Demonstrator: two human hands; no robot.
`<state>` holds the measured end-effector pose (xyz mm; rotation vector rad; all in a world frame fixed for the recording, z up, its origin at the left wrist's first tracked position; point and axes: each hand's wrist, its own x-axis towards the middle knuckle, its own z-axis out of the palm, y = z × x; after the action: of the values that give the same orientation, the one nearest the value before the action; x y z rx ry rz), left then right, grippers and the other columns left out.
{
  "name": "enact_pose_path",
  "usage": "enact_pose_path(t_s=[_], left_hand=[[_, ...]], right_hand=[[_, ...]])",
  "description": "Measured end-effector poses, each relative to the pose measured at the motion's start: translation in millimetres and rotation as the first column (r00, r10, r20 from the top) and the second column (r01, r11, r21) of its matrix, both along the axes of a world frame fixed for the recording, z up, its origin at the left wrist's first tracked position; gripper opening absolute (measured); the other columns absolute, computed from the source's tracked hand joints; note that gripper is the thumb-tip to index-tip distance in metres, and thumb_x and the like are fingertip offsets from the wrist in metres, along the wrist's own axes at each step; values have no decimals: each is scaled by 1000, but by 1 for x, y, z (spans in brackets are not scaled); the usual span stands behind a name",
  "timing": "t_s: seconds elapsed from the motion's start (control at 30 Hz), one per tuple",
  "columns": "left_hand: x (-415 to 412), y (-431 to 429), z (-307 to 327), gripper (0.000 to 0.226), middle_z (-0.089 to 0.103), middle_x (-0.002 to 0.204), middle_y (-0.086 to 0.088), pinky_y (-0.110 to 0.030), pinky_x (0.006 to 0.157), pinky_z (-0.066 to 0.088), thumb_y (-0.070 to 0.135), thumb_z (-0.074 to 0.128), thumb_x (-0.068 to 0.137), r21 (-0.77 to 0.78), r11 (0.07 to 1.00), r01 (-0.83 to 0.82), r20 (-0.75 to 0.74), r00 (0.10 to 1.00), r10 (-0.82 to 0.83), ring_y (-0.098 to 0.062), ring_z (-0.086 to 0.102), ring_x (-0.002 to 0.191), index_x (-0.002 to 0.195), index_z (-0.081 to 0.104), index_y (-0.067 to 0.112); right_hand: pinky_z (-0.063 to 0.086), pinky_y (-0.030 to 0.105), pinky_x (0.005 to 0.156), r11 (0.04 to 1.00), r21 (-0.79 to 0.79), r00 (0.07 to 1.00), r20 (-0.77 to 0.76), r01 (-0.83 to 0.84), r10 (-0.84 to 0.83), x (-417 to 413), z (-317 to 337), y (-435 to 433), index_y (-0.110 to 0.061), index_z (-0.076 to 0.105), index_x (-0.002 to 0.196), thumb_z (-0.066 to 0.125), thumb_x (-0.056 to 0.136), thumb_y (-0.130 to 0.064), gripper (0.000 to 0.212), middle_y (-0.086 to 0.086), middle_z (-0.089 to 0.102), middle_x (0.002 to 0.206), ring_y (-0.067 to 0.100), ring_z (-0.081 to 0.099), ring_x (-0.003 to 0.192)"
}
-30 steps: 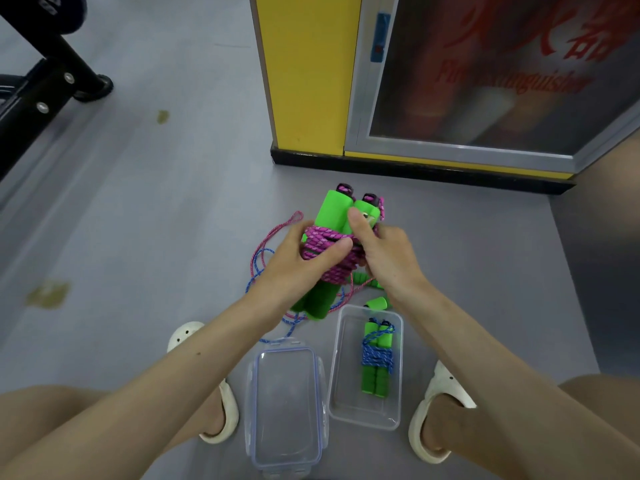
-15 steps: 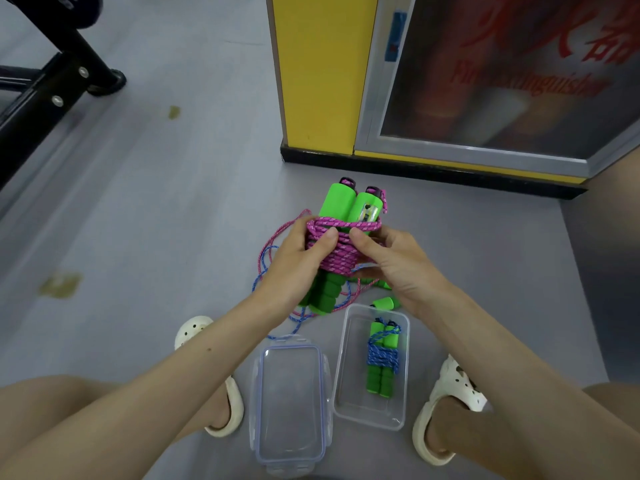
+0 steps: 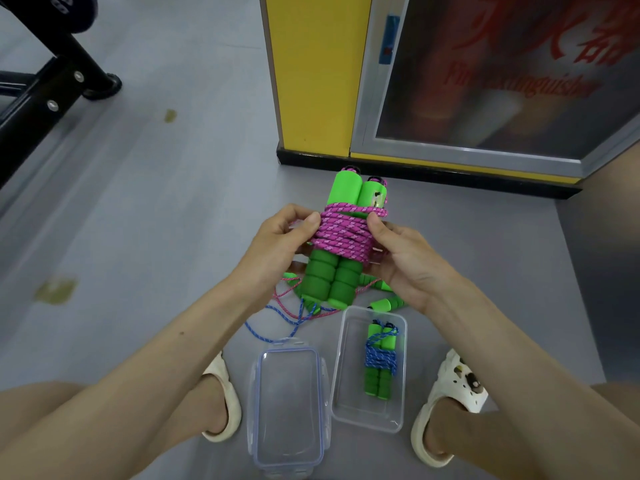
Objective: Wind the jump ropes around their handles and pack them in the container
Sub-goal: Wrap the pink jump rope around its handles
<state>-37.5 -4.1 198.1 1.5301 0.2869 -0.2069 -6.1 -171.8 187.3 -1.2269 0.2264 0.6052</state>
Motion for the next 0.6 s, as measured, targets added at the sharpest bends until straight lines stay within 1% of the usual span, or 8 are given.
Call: enact_pose_path(t_s=[0.13, 0.27, 0.33, 0.4, 0.43, 0.5, 0.57, 0.6], left_hand=[[5, 8, 4, 10, 63, 74, 1, -20, 49, 49, 24, 58, 91, -125, 991, 52, -18, 998, -54, -7, 58, 59, 85, 63, 19], [3, 5, 0, 14, 63, 66, 6, -19, 49, 49, 30, 62, 78, -253, 967, 29, -69, 996, -48, -5, 55, 55, 80, 58, 17], [1, 2, -7, 24, 68, 80, 1, -28, 66, 54, 34, 62, 77, -388, 921, -31, -116, 993, -16, -12, 62, 71, 90, 61, 13], [-3, -4, -12, 45, 69, 107, -10, -38, 84, 55, 40, 60, 80, -525, 846, -90, -203, 979, -21, -24, 65, 95, 112, 63, 9], [-5, -7, -12, 48, 69, 112, -13, -38, 84, 57, 43, 57, 82, -565, 816, -125, -255, 966, -29, -25, 67, 97, 115, 65, 9], [-8, -12, -14, 45, 72, 101, -13, -35, 69, 60, 47, 51, 87, -610, 766, -201, -356, 934, -39, -24, 71, 85, 100, 73, 10], [-8, -14, -15, 43, 73, 96, -13, -33, 60, 59, 46, 54, 86, -594, 759, -265, -416, 909, -9, -23, 72, 77, 88, 76, 9], [-8, -15, -16, 41, 72, 100, -13, -33, 58, 59, 45, 58, 82, -572, 766, -295, -434, 900, 22, -24, 72, 77, 91, 74, 9]], right_hand=[[56, 37, 78, 990, 138, 999, -43, 15, -9, -1, 1, 0, -6, 66, 94, 47, 96, -26, 28, 6, 73, 85, 17, 67, 78], [55, 40, 81, 989, 146, 998, -57, 10, -1, -2, -1, 0, -4, 66, 99, 50, 90, -30, 32, 12, 71, 95, 24, 65, 88], [56, 39, 81, 986, 164, 998, -61, 5, 5, -3, -1, 2, -3, 65, 102, 51, 86, -31, 35, 13, 70, 98, 25, 65, 89], [58, 36, 78, 986, 169, 998, -56, 2, 7, -4, -2, 4, -3, 64, 106, 51, 87, -32, 37, 12, 69, 99, 23, 65, 88], [58, 36, 78, 988, 156, 999, -53, 0, 9, -4, -2, 5, -2, 62, 111, 52, 86, -34, 41, 11, 68, 101, 22, 64, 89], [54, 36, 84, 994, 111, 999, -38, -6, 11, -3, -3, 7, -1, 58, 119, 55, 83, -37, 51, 12, 66, 106, 22, 61, 93], [53, 30, 81, 996, 89, 1000, -26, 8, -6, -3, -2, 8, -3, 60, 113, 54, 89, -32, 38, 7, 67, 98, 15, 62, 85], [54, 25, 75, 997, 80, 1000, -20, 18, -16, -2, -3, 7, -6, 61, 105, 53, 92, -28, 27, 3, 69, 91, 11, 64, 77]])
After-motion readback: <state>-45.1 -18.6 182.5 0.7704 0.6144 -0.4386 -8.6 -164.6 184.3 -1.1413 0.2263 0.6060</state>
